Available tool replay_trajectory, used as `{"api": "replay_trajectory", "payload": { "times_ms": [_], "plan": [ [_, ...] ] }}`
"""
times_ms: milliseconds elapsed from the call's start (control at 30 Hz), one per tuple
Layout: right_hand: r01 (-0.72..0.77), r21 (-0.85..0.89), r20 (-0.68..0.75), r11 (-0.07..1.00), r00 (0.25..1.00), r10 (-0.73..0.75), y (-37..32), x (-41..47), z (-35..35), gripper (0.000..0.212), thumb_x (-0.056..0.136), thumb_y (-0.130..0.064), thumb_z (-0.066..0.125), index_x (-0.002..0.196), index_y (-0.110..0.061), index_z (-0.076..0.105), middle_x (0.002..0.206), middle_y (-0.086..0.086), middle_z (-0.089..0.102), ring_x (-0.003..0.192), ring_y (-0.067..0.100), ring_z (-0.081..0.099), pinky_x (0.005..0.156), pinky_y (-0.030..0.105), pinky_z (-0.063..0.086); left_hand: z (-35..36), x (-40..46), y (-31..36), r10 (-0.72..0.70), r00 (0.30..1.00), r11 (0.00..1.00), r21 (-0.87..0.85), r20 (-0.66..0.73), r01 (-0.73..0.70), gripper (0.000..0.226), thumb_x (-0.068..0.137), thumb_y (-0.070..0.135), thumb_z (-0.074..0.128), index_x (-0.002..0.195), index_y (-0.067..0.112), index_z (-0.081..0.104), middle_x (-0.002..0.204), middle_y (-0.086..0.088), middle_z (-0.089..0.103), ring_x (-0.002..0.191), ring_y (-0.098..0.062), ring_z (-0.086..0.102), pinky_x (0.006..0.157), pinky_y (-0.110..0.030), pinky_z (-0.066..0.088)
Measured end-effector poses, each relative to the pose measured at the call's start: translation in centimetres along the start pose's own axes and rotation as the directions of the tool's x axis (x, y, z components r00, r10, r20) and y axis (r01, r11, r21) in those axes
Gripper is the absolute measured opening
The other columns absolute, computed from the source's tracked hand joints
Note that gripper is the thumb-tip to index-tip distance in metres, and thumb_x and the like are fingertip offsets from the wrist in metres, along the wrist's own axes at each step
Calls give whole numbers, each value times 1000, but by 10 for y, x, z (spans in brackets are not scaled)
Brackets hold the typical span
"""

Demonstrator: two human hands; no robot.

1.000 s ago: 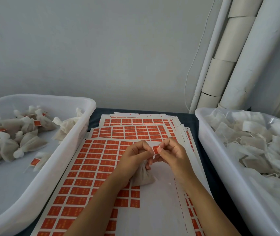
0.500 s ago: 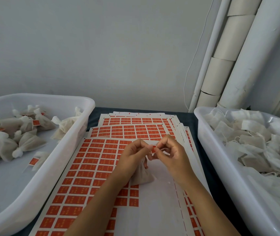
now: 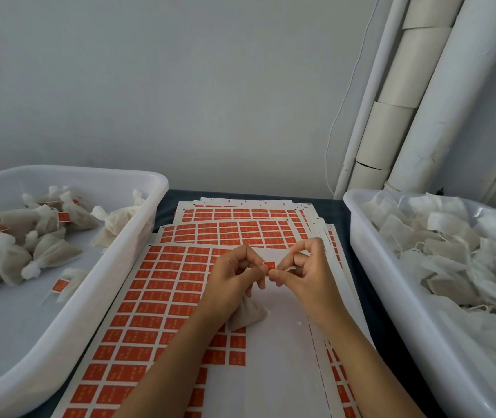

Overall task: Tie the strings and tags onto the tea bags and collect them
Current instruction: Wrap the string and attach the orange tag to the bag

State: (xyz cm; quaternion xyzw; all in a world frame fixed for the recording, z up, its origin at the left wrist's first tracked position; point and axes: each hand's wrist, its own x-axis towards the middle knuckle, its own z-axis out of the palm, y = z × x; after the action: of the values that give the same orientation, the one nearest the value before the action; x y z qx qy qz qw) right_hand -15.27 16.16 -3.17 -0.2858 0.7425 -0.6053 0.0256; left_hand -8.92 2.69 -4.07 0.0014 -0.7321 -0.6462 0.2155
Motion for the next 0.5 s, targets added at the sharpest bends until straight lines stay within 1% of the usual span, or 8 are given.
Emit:
{"api": "replay_trajectory", "payload": {
  "times_ms": [33, 100, 167, 200, 267, 367, 433, 500],
  "plan": [
    [-13, -3, 16, 1000, 1000, 13, 0, 0, -1, 41, 76, -14, 74, 102, -19, 42, 76, -2, 64, 69, 9, 66, 71, 11, 51, 0, 0, 0, 0, 1000, 1000, 7, 13, -1, 11, 90, 2, 57, 80, 5, 61, 59, 7, 62, 47, -4, 51, 44, -14, 40],
    [-23, -3, 64, 1000, 998, 23, 0, 0, -1, 29, 79, -20, 70, 97, -19, 47, 76, -1, 65, 68, 11, 65, 69, 15, 53, 1, -1, -1, 8, 1000, 1000, 29, 29, -9, 15, 92, 3, 53, 80, 9, 61, 58, 10, 59, 48, -2, 51, 45, -12, 39],
    [11, -39, 122, 999, 993, -7, 1, -1, 2, 11, 85, -24, 63, 87, -18, 53, 73, -2, 63, 65, 10, 63, 66, 15, 53, 1, -1, 0, 22, 999, 999, 36, 29, -23, 18, 94, 6, 51, 80, 11, 61, 55, 10, 55, 48, -2, 48, 46, -13, 39],
    [44, -69, 149, 997, 988, -34, 2, -2, 3, 9, 87, -24, 59, 81, -19, 54, 69, -5, 61, 63, 9, 60, 65, 13, 51, 1, 0, 0, 30, 999, 999, 35, 29, -31, 18, 94, 6, 50, 81, 11, 61, 54, 8, 54, 48, -3, 47, 46, -13, 39],
    [94, -96, 179, 991, 981, -76, 3, -3, 5, 17, 91, -22, 53, 74, -21, 54, 63, -8, 57, 59, 6, 55, 63, 12, 49, 1, 0, 0, 42, 998, 998, 41, 35, -44, 18, 95, 7, 49, 82, 7, 61, 54, 6, 52, 48, -3, 46, 47, -14, 38],
    [99, -95, 176, 991, 981, -82, 5, -3, 4, 23, 94, -19, 49, 71, -22, 52, 61, -8, 54, 56, 6, 51, 62, 16, 47, 3, -1, -1, 43, 998, 996, 75, 46, -46, 17, 96, 8, 48, 84, 6, 60, 53, 7, 52, 47, -3, 45, 48, -13, 39],
    [103, -119, 165, 988, 983, -83, 7, -4, 5, 24, 95, -19, 47, 72, -23, 52, 63, -7, 55, 55, 7, 50, 61, 18, 47, 4, -1, -2, 39, 998, 995, 95, 43, -43, 18, 96, 10, 48, 84, 9, 61, 52, 8, 52, 47, -2, 45, 48, -12, 39],
    [95, -135, 144, 986, 987, -75, 8, -4, 9, 22, 96, -20, 46, 75, -23, 51, 70, -5, 58, 57, 8, 52, 60, 14, 46, 5, 0, -2, 41, 999, 995, 92, 29, -44, 19, 96, 10, 48, 82, 12, 61, 52, 8, 53, 46, -3, 46, 47, -13, 40]
  ]
}}
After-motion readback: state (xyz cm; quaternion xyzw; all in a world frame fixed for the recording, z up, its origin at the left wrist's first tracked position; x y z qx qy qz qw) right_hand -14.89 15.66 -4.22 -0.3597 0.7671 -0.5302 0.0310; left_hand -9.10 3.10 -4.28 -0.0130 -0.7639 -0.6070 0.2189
